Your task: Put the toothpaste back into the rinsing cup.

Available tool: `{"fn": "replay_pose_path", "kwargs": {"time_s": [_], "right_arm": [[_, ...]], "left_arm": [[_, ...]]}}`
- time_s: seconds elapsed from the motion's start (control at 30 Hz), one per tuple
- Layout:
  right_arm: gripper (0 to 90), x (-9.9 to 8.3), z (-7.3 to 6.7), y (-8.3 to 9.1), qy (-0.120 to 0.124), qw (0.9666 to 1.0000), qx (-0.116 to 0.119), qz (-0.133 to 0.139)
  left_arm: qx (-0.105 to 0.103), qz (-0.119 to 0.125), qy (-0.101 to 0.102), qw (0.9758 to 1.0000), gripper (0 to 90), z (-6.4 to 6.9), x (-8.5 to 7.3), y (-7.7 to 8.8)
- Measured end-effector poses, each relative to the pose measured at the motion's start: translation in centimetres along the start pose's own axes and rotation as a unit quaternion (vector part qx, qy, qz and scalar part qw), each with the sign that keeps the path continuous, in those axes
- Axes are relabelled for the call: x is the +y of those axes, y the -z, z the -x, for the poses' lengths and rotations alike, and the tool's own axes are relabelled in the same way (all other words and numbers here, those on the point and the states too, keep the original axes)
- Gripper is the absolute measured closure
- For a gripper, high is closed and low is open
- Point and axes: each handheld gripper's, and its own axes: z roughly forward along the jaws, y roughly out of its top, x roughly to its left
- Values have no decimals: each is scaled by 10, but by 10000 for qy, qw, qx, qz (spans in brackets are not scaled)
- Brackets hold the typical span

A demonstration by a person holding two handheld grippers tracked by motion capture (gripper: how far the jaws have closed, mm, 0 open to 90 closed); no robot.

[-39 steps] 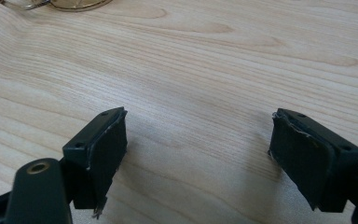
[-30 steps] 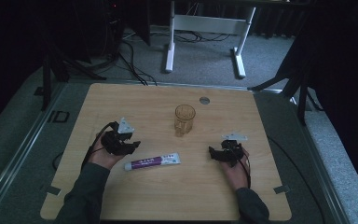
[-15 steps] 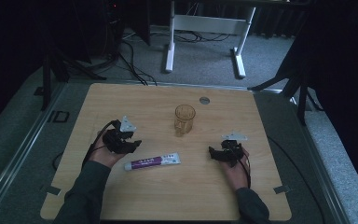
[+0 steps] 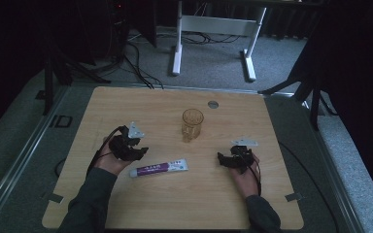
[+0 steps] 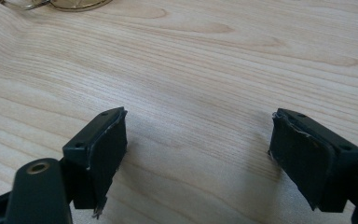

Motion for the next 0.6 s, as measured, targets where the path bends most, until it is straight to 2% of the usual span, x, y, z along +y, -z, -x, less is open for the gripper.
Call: {"fn": "replay_pose_path", "kwargs": {"time_s": [0.6], "right_arm": [[186,0,0,0,1,10000,0,-1]], "left_arm": [[32,-88,-127,9999,520,6,2,-2]]}}
